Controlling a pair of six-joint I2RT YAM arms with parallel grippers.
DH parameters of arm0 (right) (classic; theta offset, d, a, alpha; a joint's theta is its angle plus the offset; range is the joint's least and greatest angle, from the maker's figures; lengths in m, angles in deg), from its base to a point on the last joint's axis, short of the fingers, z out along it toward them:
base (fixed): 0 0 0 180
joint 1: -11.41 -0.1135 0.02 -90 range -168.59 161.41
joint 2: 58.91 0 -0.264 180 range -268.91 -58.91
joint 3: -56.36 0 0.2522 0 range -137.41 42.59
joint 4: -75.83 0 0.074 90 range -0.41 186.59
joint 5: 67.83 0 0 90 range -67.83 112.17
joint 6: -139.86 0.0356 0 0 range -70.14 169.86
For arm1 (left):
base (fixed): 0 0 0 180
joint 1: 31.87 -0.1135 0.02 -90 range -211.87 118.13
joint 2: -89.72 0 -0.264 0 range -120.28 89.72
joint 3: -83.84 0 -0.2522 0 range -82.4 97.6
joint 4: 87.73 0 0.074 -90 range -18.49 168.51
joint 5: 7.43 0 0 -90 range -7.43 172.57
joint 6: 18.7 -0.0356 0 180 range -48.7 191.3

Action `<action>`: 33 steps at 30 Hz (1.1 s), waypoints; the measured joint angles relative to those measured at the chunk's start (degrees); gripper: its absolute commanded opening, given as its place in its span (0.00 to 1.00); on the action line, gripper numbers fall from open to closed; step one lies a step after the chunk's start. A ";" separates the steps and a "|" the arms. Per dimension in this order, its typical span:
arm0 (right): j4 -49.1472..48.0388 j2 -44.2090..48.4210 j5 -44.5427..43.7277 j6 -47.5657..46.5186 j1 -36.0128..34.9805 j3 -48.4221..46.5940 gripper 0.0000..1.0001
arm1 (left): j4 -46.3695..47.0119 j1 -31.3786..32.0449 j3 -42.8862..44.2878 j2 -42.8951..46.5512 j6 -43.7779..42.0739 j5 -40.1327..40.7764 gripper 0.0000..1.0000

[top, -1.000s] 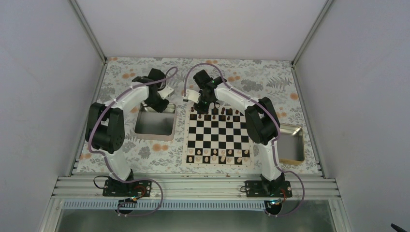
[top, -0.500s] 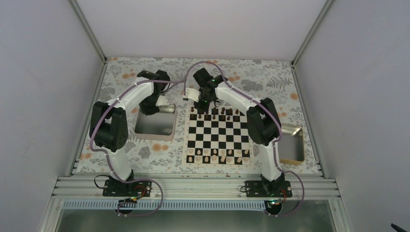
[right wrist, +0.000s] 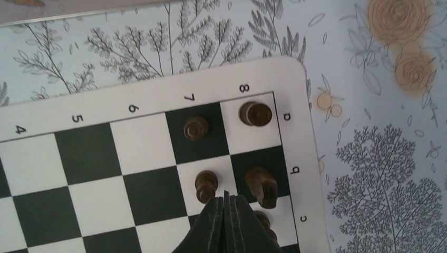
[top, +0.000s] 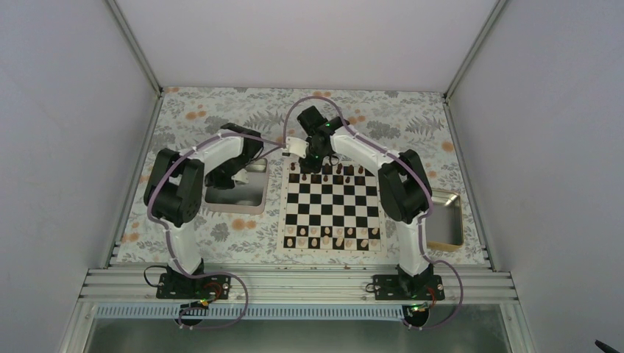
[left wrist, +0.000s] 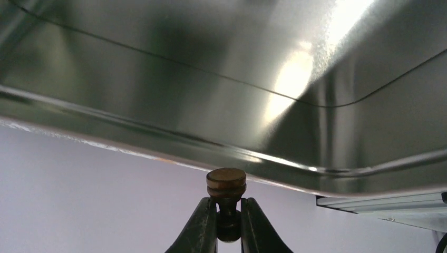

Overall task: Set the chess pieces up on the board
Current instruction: Place the chess piece in the storage box.

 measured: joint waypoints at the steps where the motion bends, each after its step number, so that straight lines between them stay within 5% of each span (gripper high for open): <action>1: 0.00 0.00 -0.20 0.00 0.09 0.22 0.04 | -0.02 0.31 0.17 -0.50 -0.02 0.11 0.06; 33: 0.39 0.00 -1.60 -0.55 2.32 2.80 0.04 | -0.39 3.17 4.28 -7.61 -2.71 2.25 0.22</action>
